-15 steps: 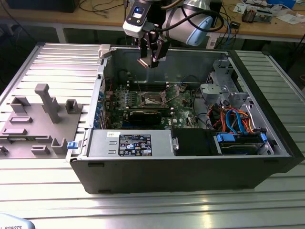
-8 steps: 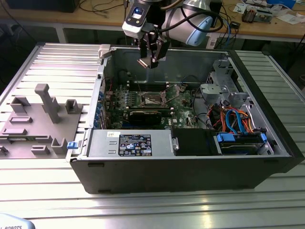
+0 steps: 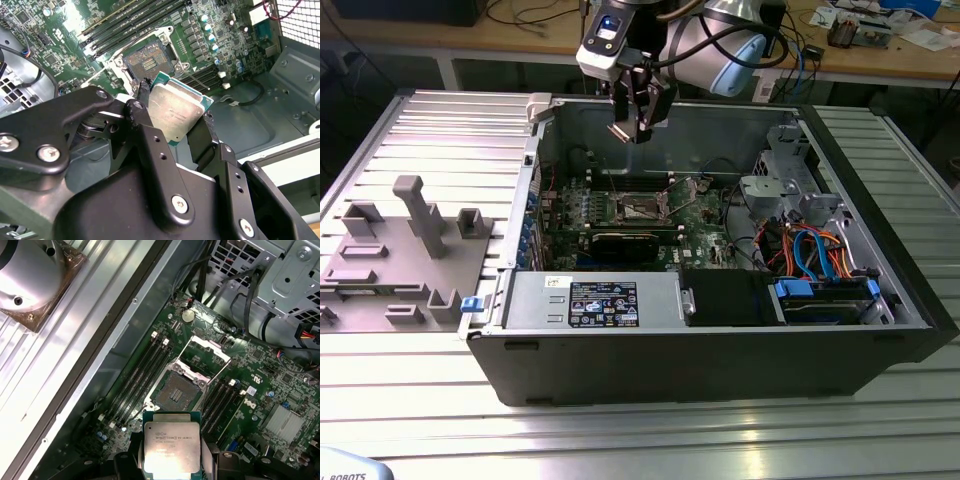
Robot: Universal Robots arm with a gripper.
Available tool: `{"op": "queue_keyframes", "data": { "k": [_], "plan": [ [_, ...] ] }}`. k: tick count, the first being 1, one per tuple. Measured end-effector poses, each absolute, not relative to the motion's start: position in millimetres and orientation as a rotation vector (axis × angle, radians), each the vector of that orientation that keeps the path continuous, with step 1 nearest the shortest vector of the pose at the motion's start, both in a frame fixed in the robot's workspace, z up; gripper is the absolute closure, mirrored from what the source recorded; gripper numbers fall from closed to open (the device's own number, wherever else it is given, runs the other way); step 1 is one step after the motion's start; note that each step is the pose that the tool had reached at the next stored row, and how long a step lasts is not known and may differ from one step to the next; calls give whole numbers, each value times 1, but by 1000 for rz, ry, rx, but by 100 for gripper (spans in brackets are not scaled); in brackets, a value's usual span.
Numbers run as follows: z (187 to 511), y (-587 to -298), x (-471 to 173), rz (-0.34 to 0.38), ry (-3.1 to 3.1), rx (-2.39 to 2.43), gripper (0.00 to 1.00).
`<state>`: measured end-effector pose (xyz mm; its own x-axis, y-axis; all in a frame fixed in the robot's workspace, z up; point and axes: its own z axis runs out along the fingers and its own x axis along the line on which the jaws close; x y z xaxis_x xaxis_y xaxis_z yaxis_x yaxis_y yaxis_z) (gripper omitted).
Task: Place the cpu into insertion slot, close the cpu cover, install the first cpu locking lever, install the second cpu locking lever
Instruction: 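Place the cpu into insertion slot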
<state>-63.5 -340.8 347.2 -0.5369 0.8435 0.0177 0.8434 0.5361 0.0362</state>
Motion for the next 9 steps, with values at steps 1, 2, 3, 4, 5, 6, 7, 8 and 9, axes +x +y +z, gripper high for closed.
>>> {"op": "queue_keyframes", "data": {
  "k": [1,2,3,4,5,6,7,8,9],
  "plan": [
    [347,-341,-64,63,2751,1512,45],
    [347,-341,-64,63,2750,1514,45],
    [347,-341,-64,63,2749,1515,45],
    [347,-341,-64,63,2749,1516,45],
    [347,-341,-64,63,2748,1517,45],
    [347,-341,-64,63,2746,1520,45],
    [347,-341,-64,63,2746,1521,45],
    [347,-341,-64,63,2745,1523,45],
    [347,-341,-64,63,2744,1524,45]
  ]
}}
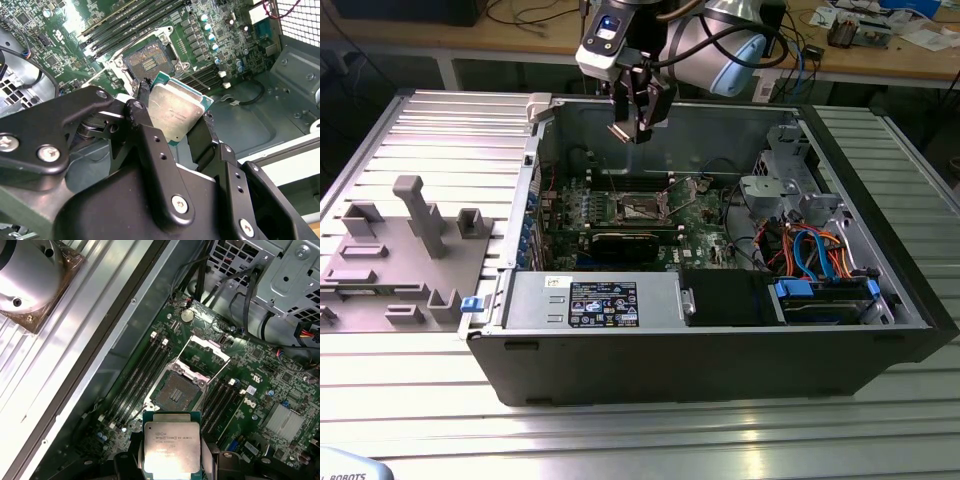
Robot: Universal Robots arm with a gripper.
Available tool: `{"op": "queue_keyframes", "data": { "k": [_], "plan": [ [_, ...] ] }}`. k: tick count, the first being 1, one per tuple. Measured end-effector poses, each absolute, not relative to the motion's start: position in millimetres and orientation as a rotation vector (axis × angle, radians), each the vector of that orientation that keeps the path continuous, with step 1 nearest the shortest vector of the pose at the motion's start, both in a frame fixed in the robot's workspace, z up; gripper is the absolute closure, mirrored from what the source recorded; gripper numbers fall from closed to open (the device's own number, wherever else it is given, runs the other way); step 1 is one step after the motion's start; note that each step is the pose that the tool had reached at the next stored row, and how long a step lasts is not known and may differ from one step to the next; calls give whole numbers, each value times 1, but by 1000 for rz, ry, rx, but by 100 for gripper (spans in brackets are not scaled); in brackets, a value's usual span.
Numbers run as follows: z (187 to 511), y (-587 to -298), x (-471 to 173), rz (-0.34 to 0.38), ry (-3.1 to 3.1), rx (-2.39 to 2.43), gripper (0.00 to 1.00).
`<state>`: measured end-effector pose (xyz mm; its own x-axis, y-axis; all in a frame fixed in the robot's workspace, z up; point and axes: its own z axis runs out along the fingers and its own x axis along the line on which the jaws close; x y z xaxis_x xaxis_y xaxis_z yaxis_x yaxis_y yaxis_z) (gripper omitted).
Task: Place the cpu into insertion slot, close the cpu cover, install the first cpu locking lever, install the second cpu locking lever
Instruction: 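Place the cpu into insertion slot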
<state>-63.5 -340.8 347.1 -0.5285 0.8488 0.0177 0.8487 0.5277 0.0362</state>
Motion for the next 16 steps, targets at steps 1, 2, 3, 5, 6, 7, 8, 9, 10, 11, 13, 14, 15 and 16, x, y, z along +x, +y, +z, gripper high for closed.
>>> {"op": "queue_keyframes", "data": {
  "k": [1,2,3,5,6,7,8,9,10,11,13,14,15,16],
  "plan": [
    [347,-341,-64,63,2743,1525,45],
    [347,-341,-63,63,2742,1528,45],
    [347,-341,-64,63,2741,1530,45],
    [347,-341,-64,63,2738,1534,45],
    [347,-341,-64,63,2737,1536,45],
    [347,-341,-64,63,2736,1537,45],
    [347,-341,-64,63,2736,1538,45],
    [347,-341,-64,63,2735,1540,45],
    [347,-341,-64,63,2734,1541,45],
    [347,-341,-64,63,2733,1543,45],
    [347,-341,-64,63,2731,1547,45],
    [347,-341,-64,63,2730,1548,45],
    [347,-341,-64,63,2730,1549,45],
    [347,-341,-64,63,2729,1551,45]
  ]
}}
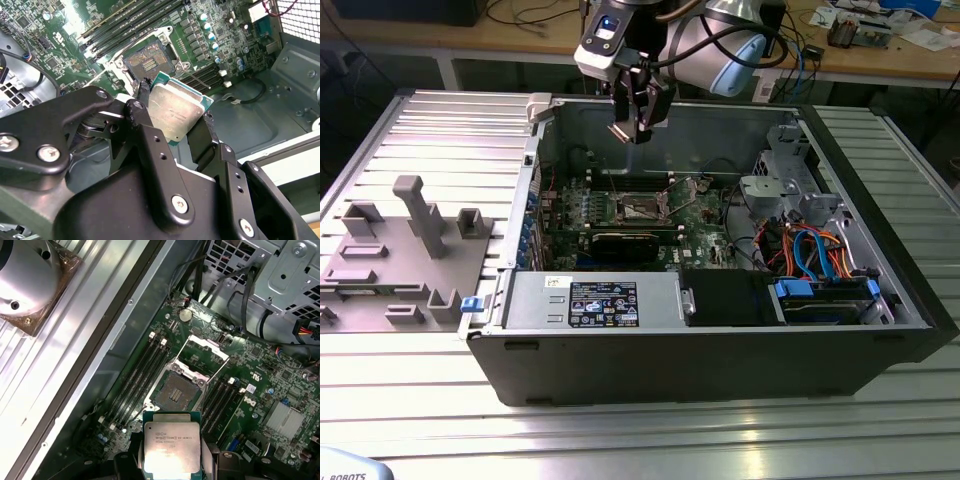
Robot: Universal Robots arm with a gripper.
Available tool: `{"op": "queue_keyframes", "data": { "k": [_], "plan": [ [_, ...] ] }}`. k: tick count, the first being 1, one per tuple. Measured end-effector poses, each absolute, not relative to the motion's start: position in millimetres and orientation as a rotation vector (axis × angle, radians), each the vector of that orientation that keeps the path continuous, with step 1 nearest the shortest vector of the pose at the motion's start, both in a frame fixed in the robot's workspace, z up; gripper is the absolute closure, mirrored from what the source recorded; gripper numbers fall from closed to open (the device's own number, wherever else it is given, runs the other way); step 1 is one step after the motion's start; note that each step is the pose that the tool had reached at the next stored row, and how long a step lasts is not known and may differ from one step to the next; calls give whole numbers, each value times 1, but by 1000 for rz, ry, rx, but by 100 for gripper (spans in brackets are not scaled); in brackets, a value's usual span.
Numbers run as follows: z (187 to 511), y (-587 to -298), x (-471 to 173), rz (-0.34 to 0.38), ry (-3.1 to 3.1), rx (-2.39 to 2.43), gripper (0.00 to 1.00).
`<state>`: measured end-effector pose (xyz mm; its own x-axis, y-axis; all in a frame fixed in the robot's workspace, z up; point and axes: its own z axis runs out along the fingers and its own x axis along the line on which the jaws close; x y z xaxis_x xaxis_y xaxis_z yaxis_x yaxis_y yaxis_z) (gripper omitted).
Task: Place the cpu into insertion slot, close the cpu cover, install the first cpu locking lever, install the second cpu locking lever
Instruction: 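Place the cpu into insertion slot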
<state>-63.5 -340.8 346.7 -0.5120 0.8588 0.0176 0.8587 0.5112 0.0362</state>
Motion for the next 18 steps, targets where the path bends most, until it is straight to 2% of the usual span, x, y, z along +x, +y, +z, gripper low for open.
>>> {"op": "queue_keyframes", "data": {
  "k": [18],
  "plan": [
    [347,-341,-64,63,2716,1572,45]
  ]
}}
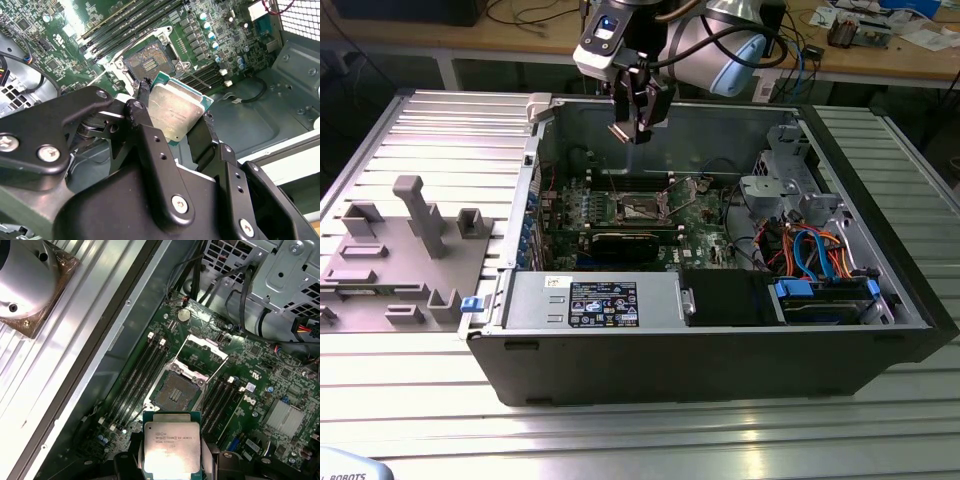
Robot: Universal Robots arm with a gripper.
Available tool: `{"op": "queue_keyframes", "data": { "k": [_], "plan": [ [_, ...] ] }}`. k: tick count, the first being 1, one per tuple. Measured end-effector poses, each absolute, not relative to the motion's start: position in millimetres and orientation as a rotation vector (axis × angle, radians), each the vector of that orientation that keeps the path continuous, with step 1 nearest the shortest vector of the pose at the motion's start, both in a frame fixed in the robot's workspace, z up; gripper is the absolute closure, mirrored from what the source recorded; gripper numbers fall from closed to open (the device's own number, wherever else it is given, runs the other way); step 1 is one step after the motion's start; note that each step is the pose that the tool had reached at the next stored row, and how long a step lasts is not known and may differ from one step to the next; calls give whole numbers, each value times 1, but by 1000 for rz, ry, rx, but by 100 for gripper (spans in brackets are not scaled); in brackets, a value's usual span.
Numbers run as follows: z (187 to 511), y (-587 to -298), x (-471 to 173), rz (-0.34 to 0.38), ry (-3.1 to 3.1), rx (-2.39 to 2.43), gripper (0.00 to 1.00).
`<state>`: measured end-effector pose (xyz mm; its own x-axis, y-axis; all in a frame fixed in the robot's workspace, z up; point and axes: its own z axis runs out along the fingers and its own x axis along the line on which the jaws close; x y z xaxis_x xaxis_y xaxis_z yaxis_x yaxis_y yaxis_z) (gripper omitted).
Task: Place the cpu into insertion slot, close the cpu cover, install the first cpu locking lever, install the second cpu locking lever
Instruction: 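Place the cpu into insertion slot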
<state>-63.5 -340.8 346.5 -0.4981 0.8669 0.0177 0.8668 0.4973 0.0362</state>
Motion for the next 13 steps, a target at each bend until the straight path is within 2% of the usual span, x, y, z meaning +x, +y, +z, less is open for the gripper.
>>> {"op": "queue_keyframes", "data": {
  "k": [13],
  "plan": [
    [346,-341,-64,63,2709,1584,45]
  ]
}}
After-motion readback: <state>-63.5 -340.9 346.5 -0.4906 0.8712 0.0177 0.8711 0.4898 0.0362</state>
